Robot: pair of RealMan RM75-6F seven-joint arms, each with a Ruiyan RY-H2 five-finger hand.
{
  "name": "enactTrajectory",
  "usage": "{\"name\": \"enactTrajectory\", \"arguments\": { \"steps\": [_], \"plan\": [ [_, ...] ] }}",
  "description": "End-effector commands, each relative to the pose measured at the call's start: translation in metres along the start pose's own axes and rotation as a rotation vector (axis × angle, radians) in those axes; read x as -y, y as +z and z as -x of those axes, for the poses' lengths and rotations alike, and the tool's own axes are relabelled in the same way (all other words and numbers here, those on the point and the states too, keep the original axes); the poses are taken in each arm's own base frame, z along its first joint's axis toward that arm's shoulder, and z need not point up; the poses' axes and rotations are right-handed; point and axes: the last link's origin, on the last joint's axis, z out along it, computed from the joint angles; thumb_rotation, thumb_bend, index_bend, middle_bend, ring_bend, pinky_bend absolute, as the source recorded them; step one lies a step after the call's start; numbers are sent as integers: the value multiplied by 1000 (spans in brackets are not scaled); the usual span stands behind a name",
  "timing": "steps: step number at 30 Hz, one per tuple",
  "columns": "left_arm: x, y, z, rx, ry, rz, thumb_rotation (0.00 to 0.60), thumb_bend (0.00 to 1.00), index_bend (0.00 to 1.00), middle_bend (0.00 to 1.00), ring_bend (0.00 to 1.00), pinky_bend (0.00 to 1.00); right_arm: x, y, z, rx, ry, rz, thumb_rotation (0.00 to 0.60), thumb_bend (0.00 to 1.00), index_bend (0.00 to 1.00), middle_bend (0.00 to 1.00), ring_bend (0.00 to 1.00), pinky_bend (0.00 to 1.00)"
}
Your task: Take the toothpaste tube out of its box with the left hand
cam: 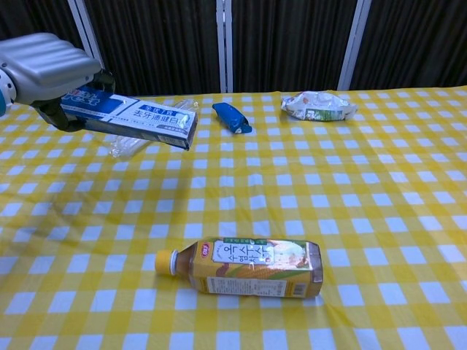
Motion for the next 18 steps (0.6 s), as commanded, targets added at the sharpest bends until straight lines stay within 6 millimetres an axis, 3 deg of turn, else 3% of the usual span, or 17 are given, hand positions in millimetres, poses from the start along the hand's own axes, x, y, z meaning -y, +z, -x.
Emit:
{"name": "enactTrajectory", "arguments": {
  "steps": [1, 12, 18],
  "plan": [
    [4, 5, -24, -70, 95, 13, 600, 525, 479, 326, 379, 393, 0, 0, -2, -6, 3, 0, 600, 80, 0, 0, 0, 0],
    [15, 6, -59, -224, 534, 17, 600, 525, 397, 274, 341, 389, 0, 0, -5, -14, 17, -5, 600, 80, 0, 0, 0, 0],
    [20, 2, -72, -313, 684, 43, 600, 525, 354, 243, 296, 377, 0, 0, -6, -17, 20, -6, 600, 80, 0, 0, 0, 0]
  ]
}}
